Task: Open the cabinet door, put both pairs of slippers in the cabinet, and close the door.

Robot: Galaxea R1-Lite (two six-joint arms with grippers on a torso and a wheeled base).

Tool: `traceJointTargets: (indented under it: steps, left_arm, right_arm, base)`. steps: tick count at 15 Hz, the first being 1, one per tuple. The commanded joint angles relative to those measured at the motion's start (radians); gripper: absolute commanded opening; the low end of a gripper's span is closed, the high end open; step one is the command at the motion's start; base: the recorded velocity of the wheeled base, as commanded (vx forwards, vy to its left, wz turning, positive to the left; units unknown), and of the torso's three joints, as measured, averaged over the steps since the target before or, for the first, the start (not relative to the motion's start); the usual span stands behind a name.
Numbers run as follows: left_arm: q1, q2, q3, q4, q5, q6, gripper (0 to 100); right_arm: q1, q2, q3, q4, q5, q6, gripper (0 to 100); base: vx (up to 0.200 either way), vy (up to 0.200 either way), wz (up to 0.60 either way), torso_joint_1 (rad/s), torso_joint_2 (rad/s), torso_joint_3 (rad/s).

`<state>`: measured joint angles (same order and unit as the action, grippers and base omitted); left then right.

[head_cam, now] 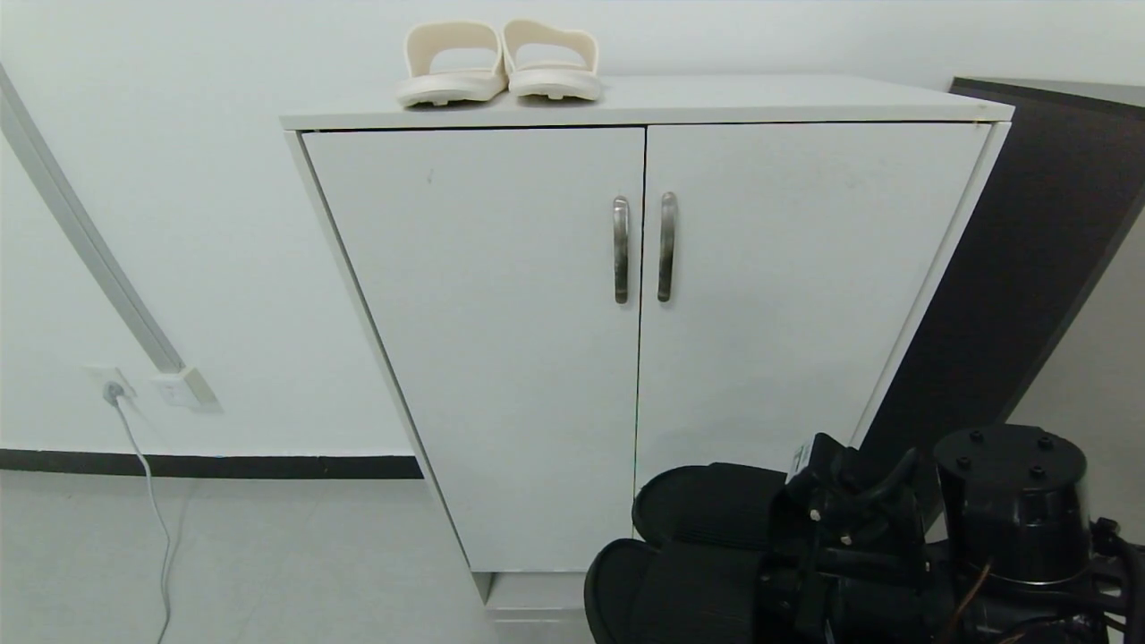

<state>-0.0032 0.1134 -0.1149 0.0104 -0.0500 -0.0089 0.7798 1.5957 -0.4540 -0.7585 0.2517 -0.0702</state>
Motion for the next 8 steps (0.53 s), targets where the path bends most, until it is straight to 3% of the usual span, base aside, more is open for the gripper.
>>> traceJointTargets:
  steps: [1,6,8]
  left_arm:
    - [-0.003,0.272,-0.039,-0.096,-0.119,-0.016,100]
    - [-0.026,0.666,-0.095,-0.434,-0.261,-0.026,100]
    - [-0.127,0.793,-0.127,-0.547,-0.263,-0.032,100]
  right_arm:
    - [0.003,0.010,0.006,-0.012,0.000,0.000,0]
    - [0.006,0.020,0.015,-0.027,-0.002,-0.002,0]
    - [0.006,0.023,0.017,-0.035,-0.003,-0.002,0]
  base:
    - [0.000,0.000,0.00,0.000,0.00,0.000]
    - [0.000,0.000,0.00,0.000,0.00,0.000]
    - [0.000,0.000,0.00,0.000,0.00,0.000]
